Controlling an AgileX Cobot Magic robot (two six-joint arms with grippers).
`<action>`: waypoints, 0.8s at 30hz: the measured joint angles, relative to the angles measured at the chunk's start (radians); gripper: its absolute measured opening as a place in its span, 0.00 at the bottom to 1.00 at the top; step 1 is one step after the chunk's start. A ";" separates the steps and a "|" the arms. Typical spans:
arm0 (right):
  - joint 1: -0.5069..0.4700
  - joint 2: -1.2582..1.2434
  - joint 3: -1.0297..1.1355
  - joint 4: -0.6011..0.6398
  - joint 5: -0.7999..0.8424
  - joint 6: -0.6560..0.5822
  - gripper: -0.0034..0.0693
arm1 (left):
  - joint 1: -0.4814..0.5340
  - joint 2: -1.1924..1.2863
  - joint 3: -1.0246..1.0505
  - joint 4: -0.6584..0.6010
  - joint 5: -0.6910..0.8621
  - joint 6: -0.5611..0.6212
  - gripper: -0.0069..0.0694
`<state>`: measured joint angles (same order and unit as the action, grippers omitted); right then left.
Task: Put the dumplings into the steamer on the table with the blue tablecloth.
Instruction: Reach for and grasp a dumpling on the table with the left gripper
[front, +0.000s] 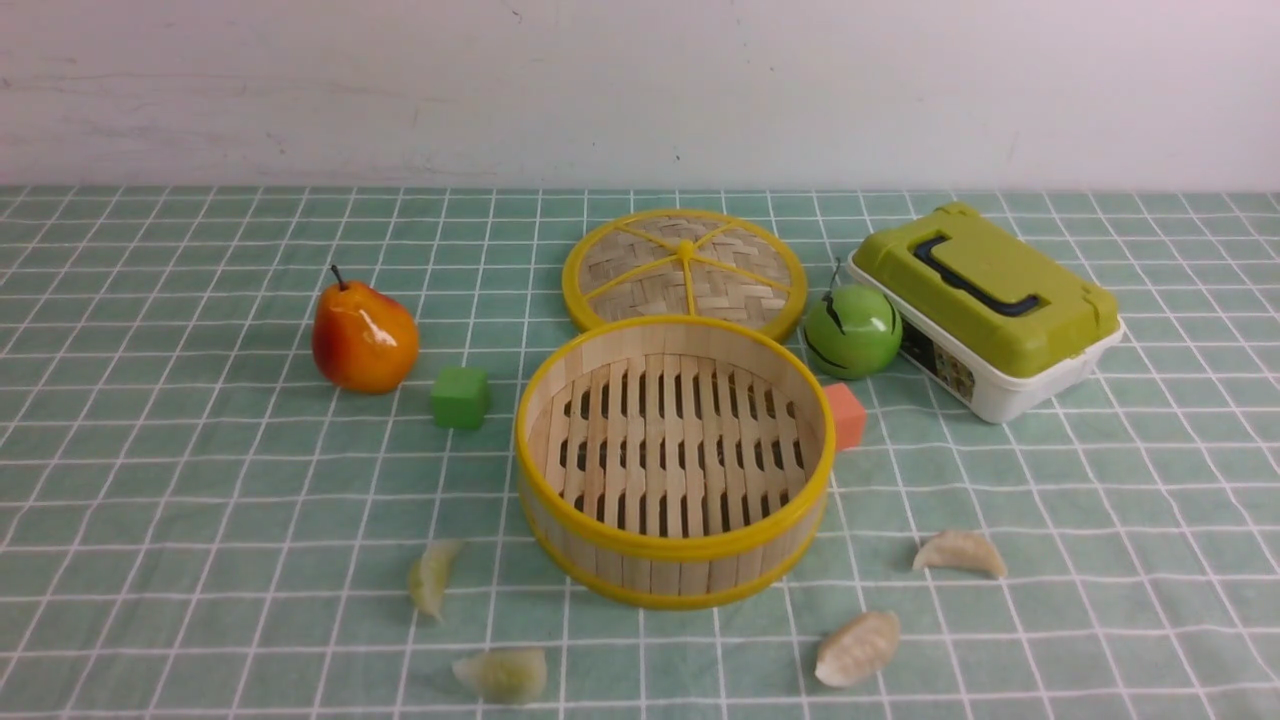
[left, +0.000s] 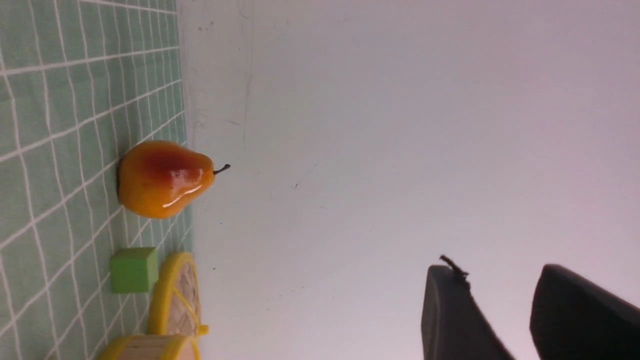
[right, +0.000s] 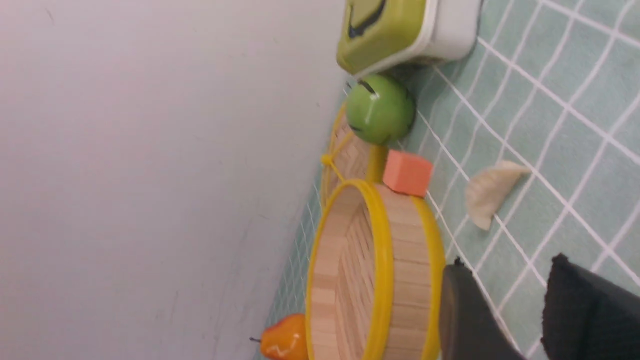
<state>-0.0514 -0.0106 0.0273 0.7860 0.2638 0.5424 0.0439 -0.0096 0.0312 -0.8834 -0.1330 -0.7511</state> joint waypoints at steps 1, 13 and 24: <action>0.000 0.000 0.000 0.005 -0.019 -0.020 0.38 | 0.000 0.000 -0.005 -0.007 0.008 -0.001 0.40; 0.000 0.299 -0.449 -0.081 0.121 -0.708 0.09 | 0.000 0.311 -0.655 0.574 0.763 0.395 0.15; 0.181 0.867 -0.887 -0.263 0.614 -0.957 0.02 | -0.159 0.942 -1.046 0.776 1.308 0.606 0.07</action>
<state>0.1292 0.8567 -0.8593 0.5232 0.8774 -0.4142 -0.1151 0.9329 -1.0150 -0.1074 1.1753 -0.1453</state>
